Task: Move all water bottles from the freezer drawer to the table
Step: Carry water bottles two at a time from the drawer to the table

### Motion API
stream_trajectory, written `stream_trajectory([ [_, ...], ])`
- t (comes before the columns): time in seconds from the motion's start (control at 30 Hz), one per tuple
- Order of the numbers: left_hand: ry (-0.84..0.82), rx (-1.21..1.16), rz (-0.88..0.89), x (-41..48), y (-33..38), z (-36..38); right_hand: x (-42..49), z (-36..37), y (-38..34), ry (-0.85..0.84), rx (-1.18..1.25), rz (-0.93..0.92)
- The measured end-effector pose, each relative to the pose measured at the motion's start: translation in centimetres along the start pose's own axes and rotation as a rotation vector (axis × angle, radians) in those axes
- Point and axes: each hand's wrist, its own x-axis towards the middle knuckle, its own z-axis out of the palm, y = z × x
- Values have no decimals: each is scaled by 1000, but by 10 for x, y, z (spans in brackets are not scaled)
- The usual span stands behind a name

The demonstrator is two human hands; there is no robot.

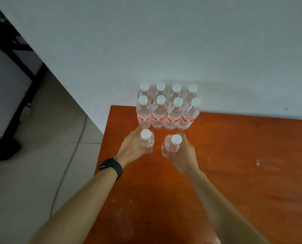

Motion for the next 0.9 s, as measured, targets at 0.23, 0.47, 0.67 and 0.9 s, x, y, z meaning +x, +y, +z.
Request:
stream_trajectory([
  [0.23,-13,-119,-65,-4,-20,4,5,9,19,-36,102,4],
  [0.47,28,-249,-161,-9,-33,23,5,26,53,-202,189,138],
  [0.67,51,-260,-207,-4,-42,32,9,46,60,-146,164,162],
  [0.9,-13,-189,-141,16,-44,26,31,57,45,-134,169,128],
])
